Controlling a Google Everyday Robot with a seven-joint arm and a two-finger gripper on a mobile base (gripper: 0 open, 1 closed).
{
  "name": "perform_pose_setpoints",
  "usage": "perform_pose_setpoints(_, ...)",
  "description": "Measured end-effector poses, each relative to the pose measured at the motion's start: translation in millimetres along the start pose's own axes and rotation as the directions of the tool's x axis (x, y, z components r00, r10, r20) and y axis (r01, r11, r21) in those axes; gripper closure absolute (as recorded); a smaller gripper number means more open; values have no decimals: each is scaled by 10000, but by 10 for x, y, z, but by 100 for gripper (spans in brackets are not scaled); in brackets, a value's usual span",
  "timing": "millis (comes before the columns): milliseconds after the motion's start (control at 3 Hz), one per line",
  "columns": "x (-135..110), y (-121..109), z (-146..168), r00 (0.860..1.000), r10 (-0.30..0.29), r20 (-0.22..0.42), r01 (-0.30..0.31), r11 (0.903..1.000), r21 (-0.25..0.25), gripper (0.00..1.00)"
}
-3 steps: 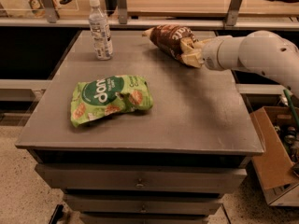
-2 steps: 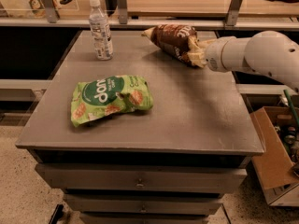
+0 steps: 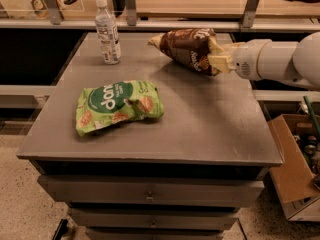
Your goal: Move brown chip bag near green rice chip bag
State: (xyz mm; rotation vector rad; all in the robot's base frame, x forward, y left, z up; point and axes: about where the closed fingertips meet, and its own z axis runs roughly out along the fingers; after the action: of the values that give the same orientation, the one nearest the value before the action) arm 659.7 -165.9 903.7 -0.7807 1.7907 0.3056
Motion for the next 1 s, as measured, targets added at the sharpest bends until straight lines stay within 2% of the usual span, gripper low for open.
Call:
perform_pose_setpoints(333,-190,206,-354,9982,340,504,-322,9988,-369,100)
perform_pose_setpoints(667,-372,520,-682,9943,642,855,-556,9934,-1000,100)
perform_pose_setpoints(1000,-531,901,-875,9878,1067,1138,-828,9769,-1969,100)
